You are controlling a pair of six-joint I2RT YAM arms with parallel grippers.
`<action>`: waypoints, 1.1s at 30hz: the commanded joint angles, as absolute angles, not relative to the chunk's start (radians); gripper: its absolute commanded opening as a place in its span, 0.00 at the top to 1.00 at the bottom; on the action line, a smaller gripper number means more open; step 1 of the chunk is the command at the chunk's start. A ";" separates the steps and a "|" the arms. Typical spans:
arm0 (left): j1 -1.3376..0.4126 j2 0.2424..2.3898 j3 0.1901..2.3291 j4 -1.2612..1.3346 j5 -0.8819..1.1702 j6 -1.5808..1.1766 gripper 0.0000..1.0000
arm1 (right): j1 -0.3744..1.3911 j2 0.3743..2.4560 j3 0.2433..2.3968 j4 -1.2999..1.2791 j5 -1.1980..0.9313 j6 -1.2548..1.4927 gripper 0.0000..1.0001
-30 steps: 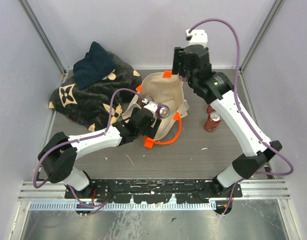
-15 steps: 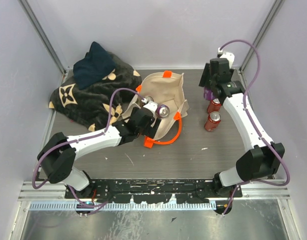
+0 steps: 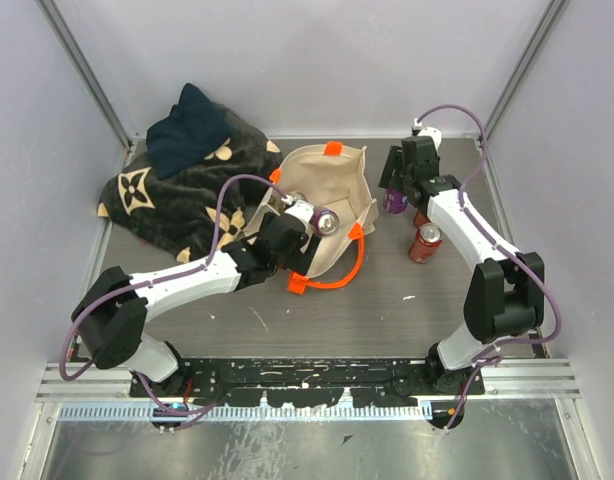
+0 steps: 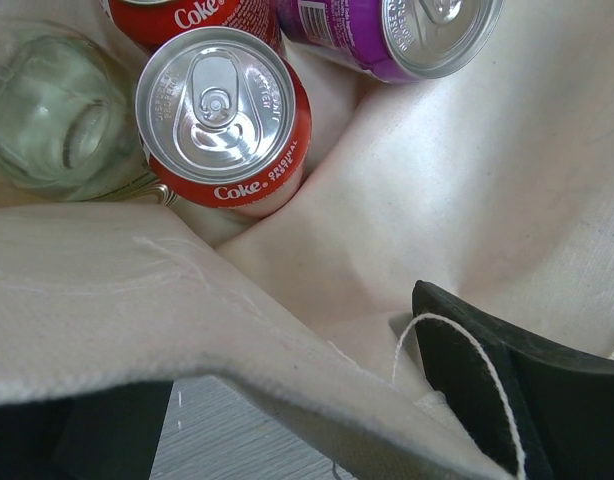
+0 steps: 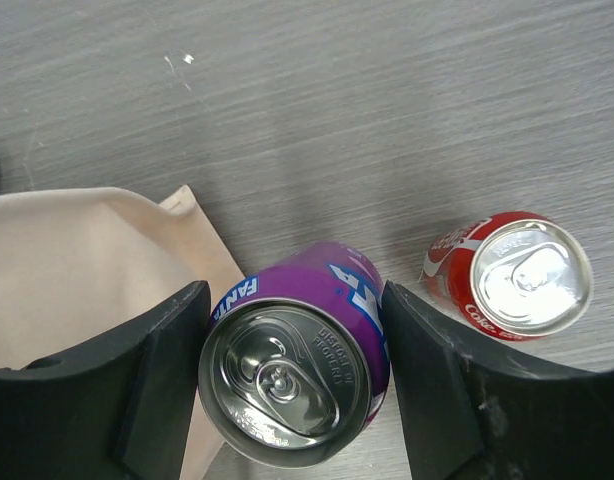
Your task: Take the beverage out of the canvas bag
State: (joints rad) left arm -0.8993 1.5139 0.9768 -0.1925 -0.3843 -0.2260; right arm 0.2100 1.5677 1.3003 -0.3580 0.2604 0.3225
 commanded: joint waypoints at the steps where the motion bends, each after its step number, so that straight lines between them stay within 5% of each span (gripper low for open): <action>1: -0.896 1.488 1.003 -0.222 -0.421 -0.201 0.02 | 0.198 1.584 1.250 -0.118 0.250 0.352 1.00; 15: -0.897 1.461 0.993 -0.235 -0.442 -0.193 0.02 | 0.199 1.718 1.229 -0.052 0.280 0.394 1.00; 17: -0.896 1.459 0.991 -0.234 -0.444 -0.194 0.02 | 0.199 1.734 1.238 -0.069 0.286 0.394 0.87; 21: -0.896 1.456 0.988 -0.229 -0.447 -0.195 0.02 | 0.198 1.740 1.238 -0.092 0.289 0.396 0.39; 23: -0.896 1.459 0.989 -0.228 -0.446 -0.191 0.02 | 0.199 1.733 1.239 -0.102 0.292 0.395 0.27; 33: -0.896 1.477 1.009 -0.225 -0.440 -0.179 0.02 | 0.202 1.611 1.321 -0.162 0.315 0.358 0.08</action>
